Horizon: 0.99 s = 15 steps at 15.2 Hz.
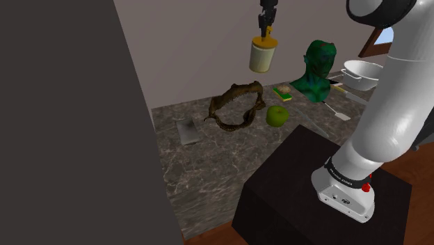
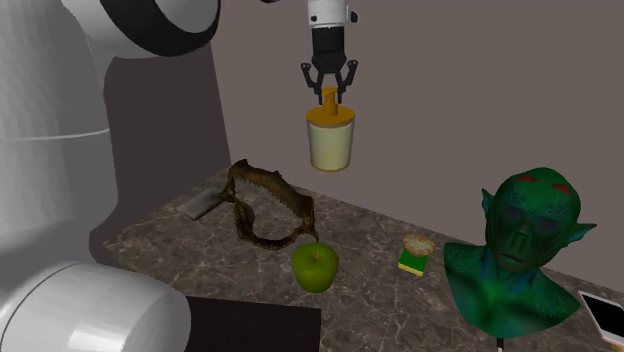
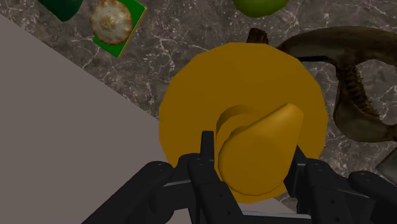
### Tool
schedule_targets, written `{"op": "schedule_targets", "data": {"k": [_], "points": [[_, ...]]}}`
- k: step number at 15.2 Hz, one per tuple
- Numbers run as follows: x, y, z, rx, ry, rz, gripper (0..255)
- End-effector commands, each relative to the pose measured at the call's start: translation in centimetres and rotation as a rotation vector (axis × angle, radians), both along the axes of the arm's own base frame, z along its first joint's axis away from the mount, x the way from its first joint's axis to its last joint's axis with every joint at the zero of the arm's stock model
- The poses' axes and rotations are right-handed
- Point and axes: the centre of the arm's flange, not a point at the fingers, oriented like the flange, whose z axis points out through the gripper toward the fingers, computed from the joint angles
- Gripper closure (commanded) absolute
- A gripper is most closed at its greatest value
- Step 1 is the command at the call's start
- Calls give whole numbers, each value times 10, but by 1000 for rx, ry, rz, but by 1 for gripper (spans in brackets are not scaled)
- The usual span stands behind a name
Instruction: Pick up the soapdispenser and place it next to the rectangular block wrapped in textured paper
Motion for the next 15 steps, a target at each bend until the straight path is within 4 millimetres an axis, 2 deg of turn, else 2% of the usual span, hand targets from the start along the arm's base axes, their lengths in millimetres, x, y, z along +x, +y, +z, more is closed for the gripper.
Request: {"op": "schedule_targets", "data": {"k": [1,15], "points": [[-7,28,2,-1,0,-1,255],[-46,209,3,-1,0,-1,255]]}}
